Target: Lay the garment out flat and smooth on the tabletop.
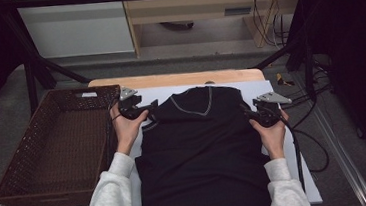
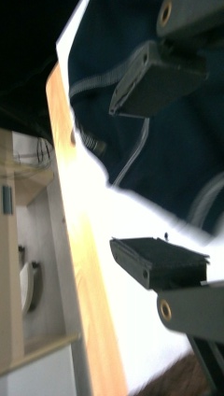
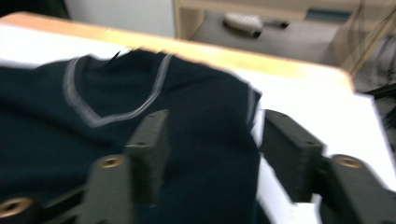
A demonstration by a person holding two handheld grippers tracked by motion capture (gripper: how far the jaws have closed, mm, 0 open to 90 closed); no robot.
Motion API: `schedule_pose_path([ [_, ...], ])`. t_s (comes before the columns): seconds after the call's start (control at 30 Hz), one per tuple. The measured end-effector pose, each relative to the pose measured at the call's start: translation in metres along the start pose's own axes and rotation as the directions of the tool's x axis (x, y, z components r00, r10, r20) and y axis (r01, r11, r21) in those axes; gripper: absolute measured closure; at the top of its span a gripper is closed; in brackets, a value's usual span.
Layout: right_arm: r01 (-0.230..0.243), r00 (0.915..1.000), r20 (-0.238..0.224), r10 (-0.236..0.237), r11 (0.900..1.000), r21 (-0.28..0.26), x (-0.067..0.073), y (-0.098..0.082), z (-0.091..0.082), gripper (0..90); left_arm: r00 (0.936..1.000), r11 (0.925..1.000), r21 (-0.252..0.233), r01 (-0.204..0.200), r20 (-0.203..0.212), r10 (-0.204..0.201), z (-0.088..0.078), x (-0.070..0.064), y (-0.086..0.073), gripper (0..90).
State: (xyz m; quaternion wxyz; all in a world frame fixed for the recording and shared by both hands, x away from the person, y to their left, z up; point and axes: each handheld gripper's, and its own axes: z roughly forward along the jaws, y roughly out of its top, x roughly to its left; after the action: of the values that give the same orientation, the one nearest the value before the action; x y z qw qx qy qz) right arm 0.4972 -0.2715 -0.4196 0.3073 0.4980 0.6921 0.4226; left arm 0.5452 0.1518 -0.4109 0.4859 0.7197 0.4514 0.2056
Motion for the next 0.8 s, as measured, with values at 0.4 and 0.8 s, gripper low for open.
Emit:
schedule_pose_path([
  [0.4,-0.005,0.9914,-0.13,0.012,0.999,0.054,0.009,-0.031,-0.037,18.9,0.9891,0.9945,0.103,-0.019,0.147,0.003,-0.03,-0.038,-0.045,10.0],
  [0.8,-0.021,0.9853,-0.167,0.035,0.996,0.088,0.007,-0.057,-0.067,12.6,0.9756,0.9888,0.128,-0.076,0.214,0.048,-0.075,-0.059,-0.081,6.9],
])
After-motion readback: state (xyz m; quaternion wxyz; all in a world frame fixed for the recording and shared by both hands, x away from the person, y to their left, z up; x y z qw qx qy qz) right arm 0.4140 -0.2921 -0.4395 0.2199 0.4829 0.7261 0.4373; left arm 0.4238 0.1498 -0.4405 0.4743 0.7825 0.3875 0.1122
